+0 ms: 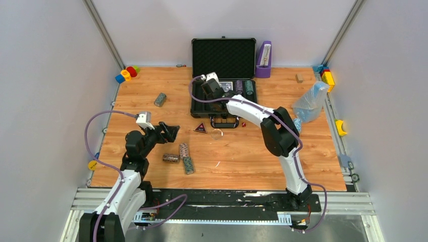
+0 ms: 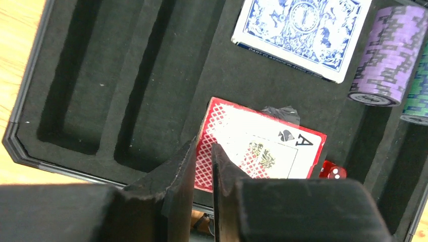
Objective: Pack up texas hold em set
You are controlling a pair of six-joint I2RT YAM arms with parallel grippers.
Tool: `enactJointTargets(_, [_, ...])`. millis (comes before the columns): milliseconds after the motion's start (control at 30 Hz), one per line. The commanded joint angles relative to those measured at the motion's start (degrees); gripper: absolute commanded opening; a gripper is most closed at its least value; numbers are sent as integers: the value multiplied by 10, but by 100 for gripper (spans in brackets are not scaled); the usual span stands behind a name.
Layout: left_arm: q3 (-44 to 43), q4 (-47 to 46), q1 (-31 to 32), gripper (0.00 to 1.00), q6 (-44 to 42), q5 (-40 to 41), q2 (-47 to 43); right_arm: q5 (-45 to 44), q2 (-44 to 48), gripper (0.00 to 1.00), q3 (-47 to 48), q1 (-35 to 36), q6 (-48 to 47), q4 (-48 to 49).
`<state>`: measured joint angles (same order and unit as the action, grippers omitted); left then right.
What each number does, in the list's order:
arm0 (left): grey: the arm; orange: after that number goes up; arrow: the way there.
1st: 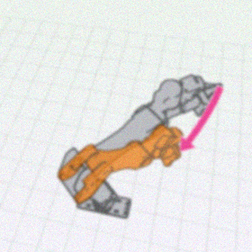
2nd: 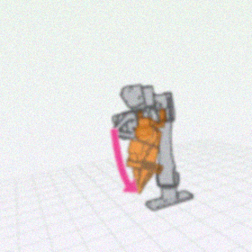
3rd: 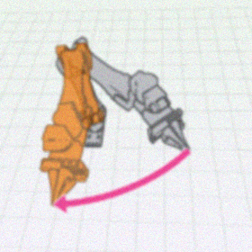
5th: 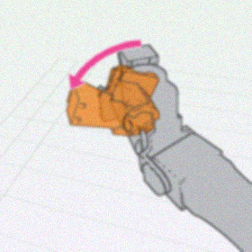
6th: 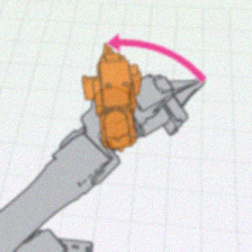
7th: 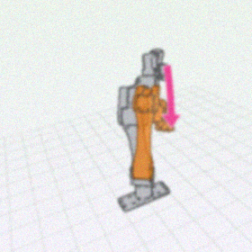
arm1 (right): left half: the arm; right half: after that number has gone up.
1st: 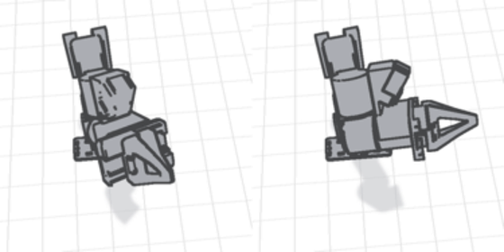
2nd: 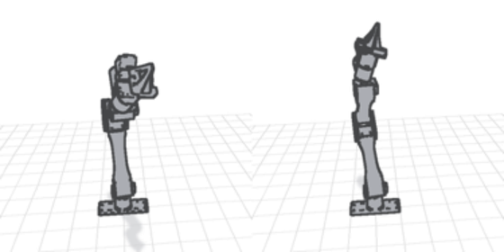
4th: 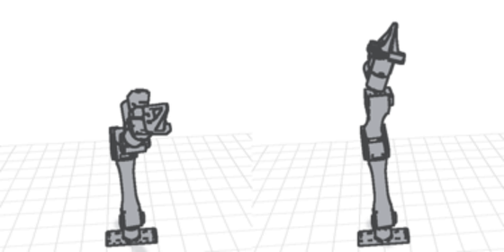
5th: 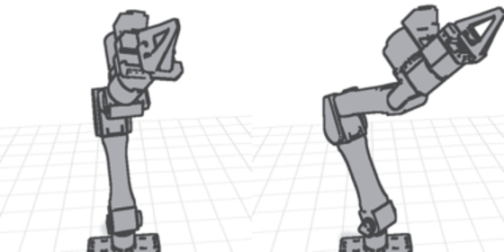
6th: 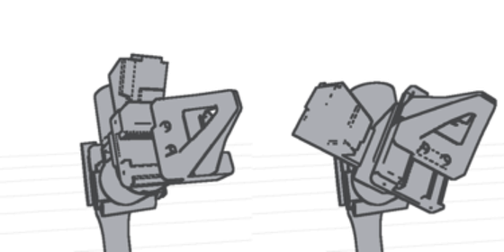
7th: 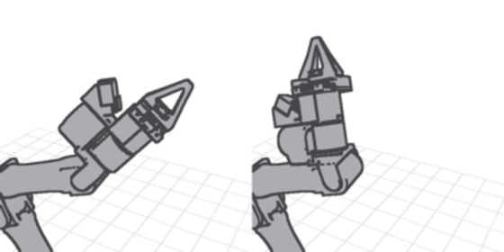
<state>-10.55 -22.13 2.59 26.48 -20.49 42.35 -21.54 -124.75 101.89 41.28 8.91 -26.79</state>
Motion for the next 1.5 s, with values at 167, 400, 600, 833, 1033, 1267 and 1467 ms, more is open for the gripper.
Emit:
enactJointTargets(167, [1,-20,-3,100,-1,-5,-7,-52,-1,2,-45,-15,2,-19])
enactJointTargets(400, [0,-20,-2,100,-1,-4,-7,60,58,36,-54,-16,10,-18])
enactJointTargets(600, [-1,-33,-2,100,4,-14,12,112,154,47,-115,-59,21,-8])
enactJointTargets(833, [-59,9,20,100,33,36,107,166,283,54,-272,-163,69,34])
enactJointTargets(1033, [-160,69,115,100,11,114,209,162,364,60,-404,-186,103,76])
enactJointTargets(1267, [-301,84,122,99,39,138,400,160,395,60,-466,-171,117,102])
enactJointTargets(1467, [-420,112,122,93,45,151,532,136,354,57,-459,-138,104,124])
